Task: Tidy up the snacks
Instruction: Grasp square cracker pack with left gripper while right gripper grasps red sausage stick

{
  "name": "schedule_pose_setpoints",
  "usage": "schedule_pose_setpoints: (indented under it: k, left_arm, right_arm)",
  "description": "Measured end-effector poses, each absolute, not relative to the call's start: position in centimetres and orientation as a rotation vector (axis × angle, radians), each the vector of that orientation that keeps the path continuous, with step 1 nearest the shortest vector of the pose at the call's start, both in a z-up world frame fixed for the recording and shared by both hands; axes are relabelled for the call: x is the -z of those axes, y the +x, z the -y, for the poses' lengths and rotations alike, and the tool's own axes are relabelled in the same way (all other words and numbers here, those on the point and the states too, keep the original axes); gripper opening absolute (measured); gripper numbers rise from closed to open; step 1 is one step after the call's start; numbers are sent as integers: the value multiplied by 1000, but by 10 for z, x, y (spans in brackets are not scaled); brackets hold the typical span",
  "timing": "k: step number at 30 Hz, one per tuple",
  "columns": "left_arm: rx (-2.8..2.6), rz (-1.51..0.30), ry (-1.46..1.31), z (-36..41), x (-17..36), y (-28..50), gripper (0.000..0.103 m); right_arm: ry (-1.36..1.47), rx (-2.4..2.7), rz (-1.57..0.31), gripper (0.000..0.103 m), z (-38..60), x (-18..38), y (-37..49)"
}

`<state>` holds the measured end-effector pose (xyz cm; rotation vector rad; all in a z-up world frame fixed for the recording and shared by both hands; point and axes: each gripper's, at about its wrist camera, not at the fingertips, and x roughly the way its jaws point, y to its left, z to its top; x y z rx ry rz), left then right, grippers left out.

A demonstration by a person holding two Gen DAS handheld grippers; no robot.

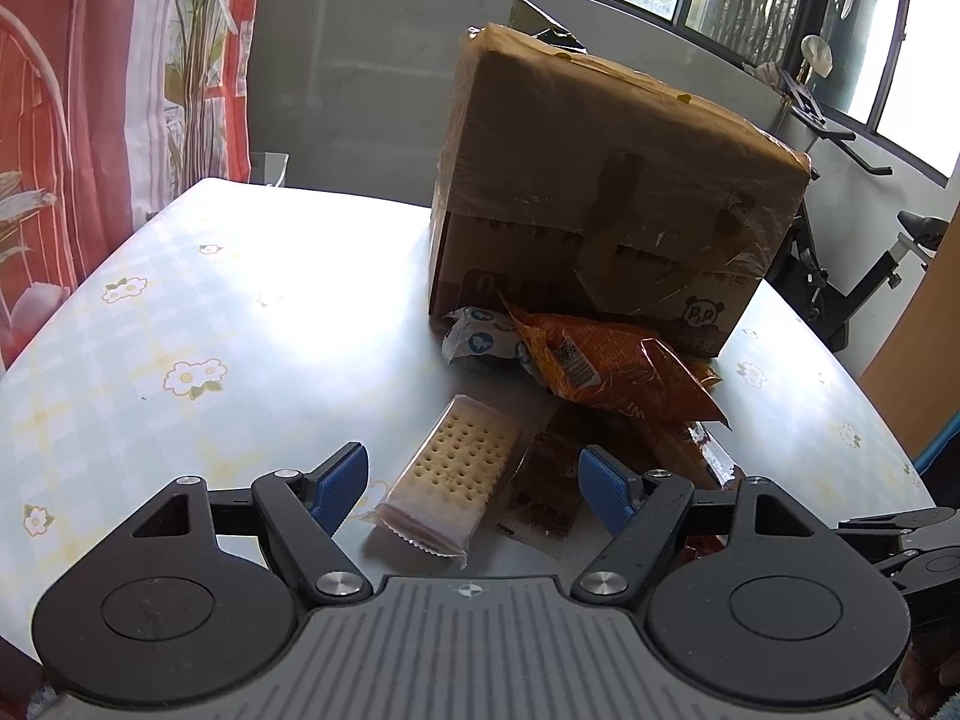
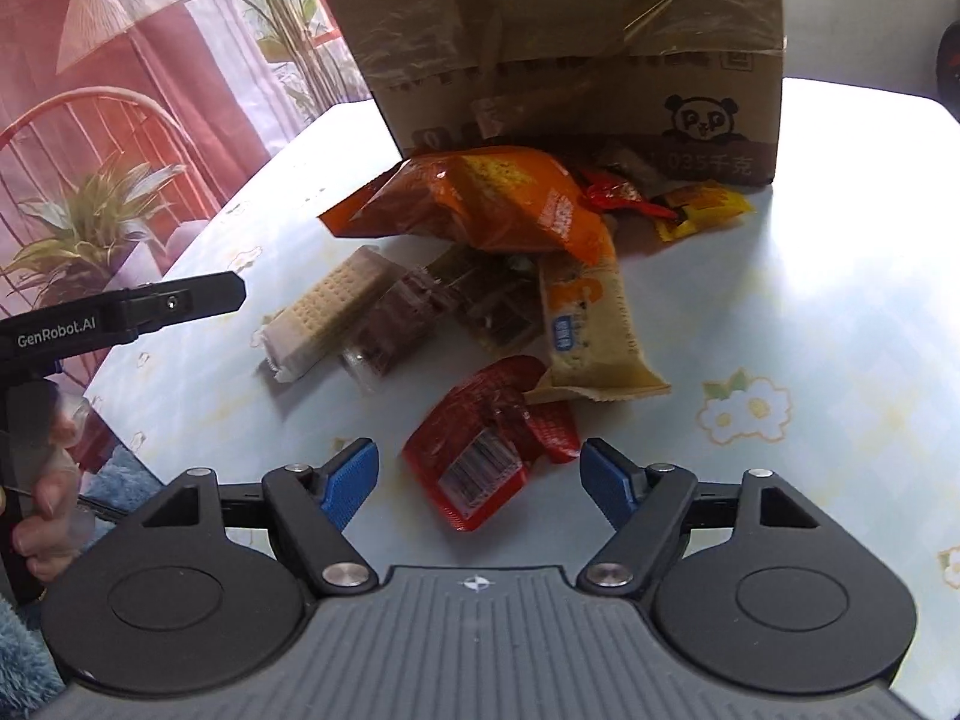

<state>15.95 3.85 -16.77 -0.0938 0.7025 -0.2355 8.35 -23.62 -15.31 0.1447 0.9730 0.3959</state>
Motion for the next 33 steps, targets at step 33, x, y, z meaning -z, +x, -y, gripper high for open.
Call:
schedule_pose_setpoints:
  k: [33]
  left_arm:
    - [196,-739,-104,-38,178,169,79]
  right_arm:
    - [-31,-264,-907,54,222,179,146]
